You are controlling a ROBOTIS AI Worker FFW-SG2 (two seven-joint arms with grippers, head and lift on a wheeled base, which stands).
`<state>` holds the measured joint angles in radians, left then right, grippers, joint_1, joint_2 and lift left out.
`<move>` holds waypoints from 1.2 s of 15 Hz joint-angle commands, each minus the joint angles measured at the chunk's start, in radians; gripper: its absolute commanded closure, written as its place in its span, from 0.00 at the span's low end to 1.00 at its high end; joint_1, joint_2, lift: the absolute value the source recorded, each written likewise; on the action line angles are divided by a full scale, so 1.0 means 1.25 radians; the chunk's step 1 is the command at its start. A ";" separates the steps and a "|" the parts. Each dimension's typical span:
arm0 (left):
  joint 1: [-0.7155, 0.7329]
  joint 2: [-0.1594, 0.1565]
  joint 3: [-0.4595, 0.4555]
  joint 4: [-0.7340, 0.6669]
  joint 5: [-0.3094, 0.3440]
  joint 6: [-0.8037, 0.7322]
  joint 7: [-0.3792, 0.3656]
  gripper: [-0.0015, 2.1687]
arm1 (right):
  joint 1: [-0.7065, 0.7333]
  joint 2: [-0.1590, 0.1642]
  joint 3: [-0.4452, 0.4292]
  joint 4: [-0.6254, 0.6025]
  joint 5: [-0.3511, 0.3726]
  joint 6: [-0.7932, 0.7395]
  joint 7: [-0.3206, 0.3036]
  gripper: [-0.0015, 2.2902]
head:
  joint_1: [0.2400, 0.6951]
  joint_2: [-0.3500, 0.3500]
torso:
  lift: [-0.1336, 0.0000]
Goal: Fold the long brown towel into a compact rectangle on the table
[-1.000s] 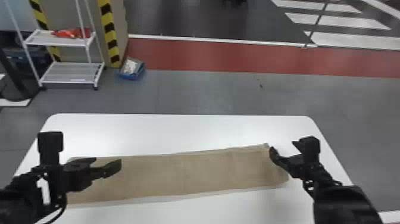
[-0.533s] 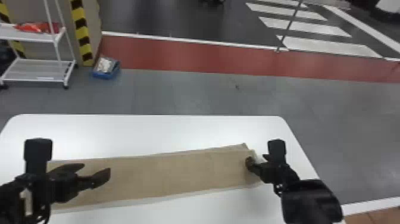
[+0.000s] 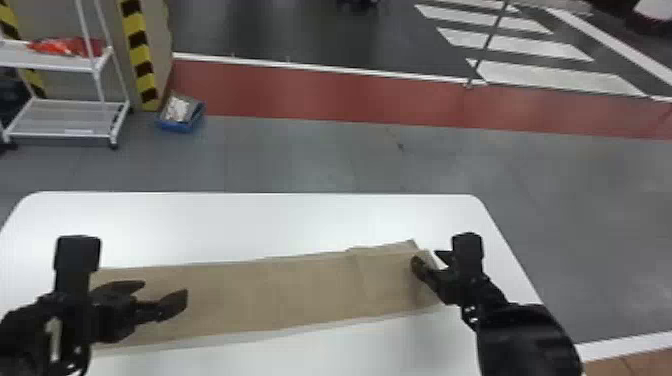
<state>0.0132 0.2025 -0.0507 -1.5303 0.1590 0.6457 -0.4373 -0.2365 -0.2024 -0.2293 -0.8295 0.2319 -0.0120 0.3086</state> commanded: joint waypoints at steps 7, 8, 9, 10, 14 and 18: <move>-0.008 -0.001 -0.007 0.011 -0.003 0.008 0.005 0.06 | -0.006 0.000 0.003 -0.005 0.005 0.024 0.002 0.07 | 1.00 0.20 | 1.00; -0.008 -0.001 -0.009 0.011 -0.003 0.008 0.005 0.06 | -0.006 0.000 0.003 -0.004 0.006 0.031 -0.001 0.07 | 1.00 0.20 | 1.00; -0.007 -0.001 -0.010 0.011 -0.003 0.008 0.004 0.06 | -0.010 -0.001 0.003 -0.001 0.007 0.034 -0.001 0.11 | 1.00 0.20 | 1.00; -0.008 -0.001 -0.009 0.011 -0.002 0.008 0.004 0.06 | -0.012 -0.003 0.003 0.001 0.008 0.048 -0.001 0.15 | 1.00 0.19 | 1.00; -0.007 0.000 -0.005 0.011 -0.002 0.011 0.001 0.06 | -0.015 -0.003 0.003 0.002 0.011 0.070 0.002 0.28 | 1.00 0.18 | 1.00; -0.007 0.004 -0.001 0.011 -0.003 0.033 0.001 0.07 | 0.021 -0.003 0.003 -0.031 0.006 0.004 0.018 0.36 | 1.00 0.19 | 1.00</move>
<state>0.0049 0.2059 -0.0542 -1.5171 0.1559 0.6680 -0.4357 -0.2303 -0.2056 -0.2261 -0.8506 0.2405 0.0347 0.3269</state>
